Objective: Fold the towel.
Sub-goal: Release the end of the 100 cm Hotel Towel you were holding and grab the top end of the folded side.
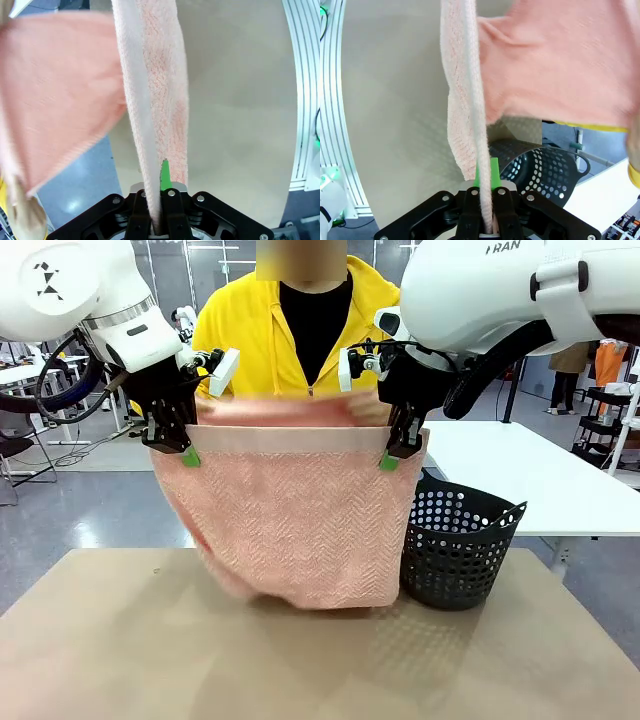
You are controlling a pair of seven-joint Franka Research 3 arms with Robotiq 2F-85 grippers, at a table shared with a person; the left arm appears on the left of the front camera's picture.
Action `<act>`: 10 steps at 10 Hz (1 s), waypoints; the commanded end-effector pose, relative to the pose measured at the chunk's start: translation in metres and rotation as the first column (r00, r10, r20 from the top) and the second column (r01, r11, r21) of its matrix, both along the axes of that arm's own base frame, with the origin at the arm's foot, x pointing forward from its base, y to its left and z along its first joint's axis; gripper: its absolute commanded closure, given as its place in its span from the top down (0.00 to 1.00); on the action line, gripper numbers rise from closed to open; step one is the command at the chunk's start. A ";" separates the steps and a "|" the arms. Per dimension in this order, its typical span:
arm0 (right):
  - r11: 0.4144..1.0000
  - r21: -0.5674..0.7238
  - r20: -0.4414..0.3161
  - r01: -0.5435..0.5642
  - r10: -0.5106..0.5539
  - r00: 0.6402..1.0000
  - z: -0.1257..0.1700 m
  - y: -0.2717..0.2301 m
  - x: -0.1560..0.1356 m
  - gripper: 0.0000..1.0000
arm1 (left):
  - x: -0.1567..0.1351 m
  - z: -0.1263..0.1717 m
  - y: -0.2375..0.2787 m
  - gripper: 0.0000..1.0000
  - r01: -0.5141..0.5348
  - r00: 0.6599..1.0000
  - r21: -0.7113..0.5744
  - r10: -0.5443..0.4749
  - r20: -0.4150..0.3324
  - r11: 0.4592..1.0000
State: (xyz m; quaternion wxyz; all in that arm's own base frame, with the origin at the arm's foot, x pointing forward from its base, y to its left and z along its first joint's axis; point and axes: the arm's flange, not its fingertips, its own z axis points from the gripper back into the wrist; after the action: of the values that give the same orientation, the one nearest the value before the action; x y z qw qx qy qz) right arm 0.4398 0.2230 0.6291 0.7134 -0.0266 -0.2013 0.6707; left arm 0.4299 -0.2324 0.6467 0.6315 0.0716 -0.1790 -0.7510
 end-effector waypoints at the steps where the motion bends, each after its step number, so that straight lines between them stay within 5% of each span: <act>1: 1.000 -0.001 -0.001 0.001 -0.001 1.000 -0.001 -0.001 0.001 0.00 | 0.001 0.001 0.001 0.00 0.001 1.000 0.003 -0.001 0.004 1.000; 10: 1.000 -0.001 -0.001 0.001 -0.001 1.000 -0.001 -0.001 0.001 0.00 | 0.001 0.001 0.001 0.00 0.001 1.000 0.003 -0.001 0.004 1.000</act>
State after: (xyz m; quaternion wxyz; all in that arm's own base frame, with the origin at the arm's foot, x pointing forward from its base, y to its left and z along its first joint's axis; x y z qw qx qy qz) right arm 0.4398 0.2230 0.6291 0.7134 -0.0266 -0.2013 0.6707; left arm 0.4299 -0.2324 0.6467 0.6315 0.0716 -0.1790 -0.7510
